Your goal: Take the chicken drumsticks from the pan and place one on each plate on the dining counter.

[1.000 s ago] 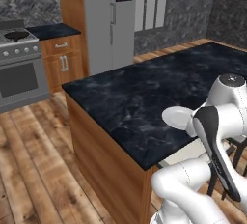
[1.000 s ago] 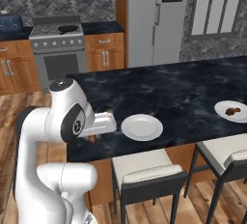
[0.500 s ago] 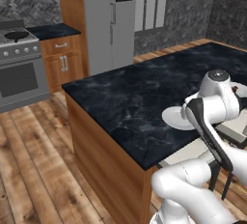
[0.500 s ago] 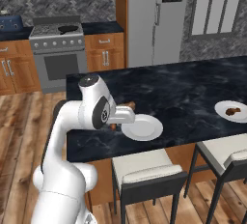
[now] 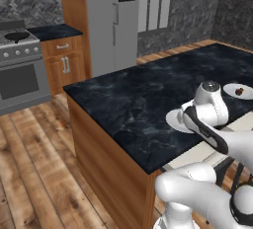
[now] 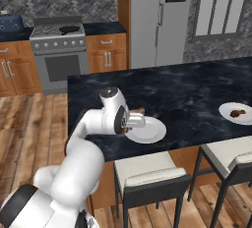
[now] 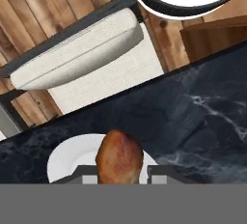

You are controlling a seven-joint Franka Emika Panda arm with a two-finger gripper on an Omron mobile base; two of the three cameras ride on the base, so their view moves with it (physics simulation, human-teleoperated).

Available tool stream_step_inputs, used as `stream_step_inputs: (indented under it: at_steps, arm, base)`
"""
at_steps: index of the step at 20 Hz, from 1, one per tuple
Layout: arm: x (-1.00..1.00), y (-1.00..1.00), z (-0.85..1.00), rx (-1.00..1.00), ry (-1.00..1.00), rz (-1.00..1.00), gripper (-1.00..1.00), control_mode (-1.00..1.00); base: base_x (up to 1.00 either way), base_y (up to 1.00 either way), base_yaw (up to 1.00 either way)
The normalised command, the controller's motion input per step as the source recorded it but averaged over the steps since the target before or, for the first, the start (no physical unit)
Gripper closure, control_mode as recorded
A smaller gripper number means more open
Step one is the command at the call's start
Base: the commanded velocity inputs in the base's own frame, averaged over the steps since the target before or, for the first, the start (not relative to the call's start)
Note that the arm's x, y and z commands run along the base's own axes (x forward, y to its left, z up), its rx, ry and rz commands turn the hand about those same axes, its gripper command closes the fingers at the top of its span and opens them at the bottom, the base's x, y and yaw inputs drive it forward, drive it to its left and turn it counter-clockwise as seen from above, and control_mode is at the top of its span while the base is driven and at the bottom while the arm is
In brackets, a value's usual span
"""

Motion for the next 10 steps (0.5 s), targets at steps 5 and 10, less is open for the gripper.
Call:
stream_step_inputs:
  at_steps: [5, 10]
  arm:
    - [0.42, -0.38, -0.52, 0.08, -0.04, 0.04, 1.00, -1.00]
    - [0.63, -0.09, -0.40, 0.05, -0.04, 0.05, 1.00, -1.00]
  base:
    - [0.00, 0.00, 0.00]
    - [0.00, 0.00, 0.00]
